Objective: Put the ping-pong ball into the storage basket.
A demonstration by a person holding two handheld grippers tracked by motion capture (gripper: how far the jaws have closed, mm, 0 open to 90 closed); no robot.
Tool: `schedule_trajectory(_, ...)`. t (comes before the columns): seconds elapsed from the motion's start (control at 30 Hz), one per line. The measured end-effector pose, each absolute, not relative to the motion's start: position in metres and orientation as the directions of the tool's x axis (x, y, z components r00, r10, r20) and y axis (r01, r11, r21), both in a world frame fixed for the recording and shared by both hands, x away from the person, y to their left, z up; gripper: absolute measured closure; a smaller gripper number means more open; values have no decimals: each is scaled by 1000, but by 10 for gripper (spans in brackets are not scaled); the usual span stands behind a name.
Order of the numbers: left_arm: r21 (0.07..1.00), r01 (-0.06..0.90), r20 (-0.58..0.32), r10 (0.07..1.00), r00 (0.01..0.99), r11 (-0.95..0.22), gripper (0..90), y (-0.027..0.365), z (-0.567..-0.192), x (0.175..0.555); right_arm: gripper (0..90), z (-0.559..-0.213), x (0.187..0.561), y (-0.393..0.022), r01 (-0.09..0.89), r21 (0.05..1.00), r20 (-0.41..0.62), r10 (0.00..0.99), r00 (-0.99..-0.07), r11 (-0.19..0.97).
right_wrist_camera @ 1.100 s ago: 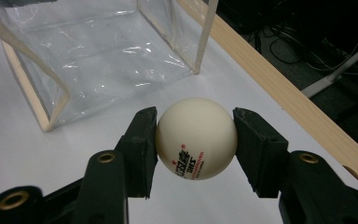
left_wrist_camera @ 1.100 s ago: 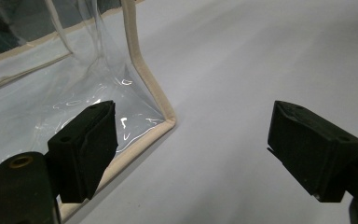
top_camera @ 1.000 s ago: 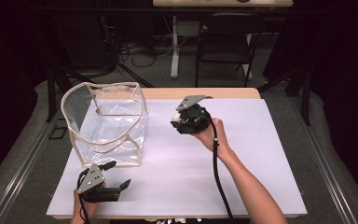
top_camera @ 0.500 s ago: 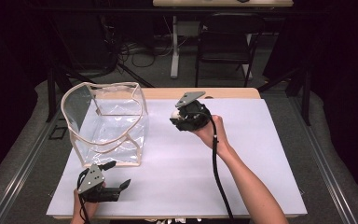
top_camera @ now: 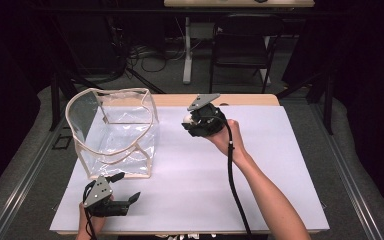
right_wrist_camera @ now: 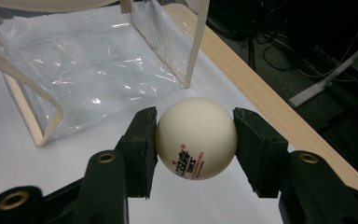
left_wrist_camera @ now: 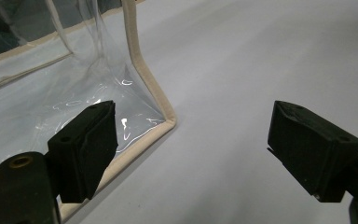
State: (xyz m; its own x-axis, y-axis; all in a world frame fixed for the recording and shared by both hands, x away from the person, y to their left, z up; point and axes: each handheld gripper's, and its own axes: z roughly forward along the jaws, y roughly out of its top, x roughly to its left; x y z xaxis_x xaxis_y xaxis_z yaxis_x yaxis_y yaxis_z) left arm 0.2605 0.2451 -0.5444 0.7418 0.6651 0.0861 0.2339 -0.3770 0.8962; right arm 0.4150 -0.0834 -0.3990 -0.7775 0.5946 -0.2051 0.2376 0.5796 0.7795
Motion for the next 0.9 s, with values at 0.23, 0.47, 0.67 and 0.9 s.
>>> schedule_trajectory(0.23, 897, 233, 85, 665, 742, -376, 161, 245, -544, 261, 511, -394, 416, -81, 231, 777, -215, 590, -778, 586)
schedule_trajectory(0.47, 897, 233, 86, 665, 742, -375, 161, 245, -544, 261, 511, -390, 417, -80, 226, 776, -221, 590, -777, 588)
schedule_trajectory(0.67, 898, 234, 84, 666, 741, -374, 161, 245, -544, 260, 511, -387, 419, -79, 221, 778, -225, 589, -776, 588)
schedule_trajectory(0.9, 897, 233, 86, 665, 742, -376, 161, 245, -544, 261, 511, -385, 421, -77, 221, 776, -229, 591, -773, 590)
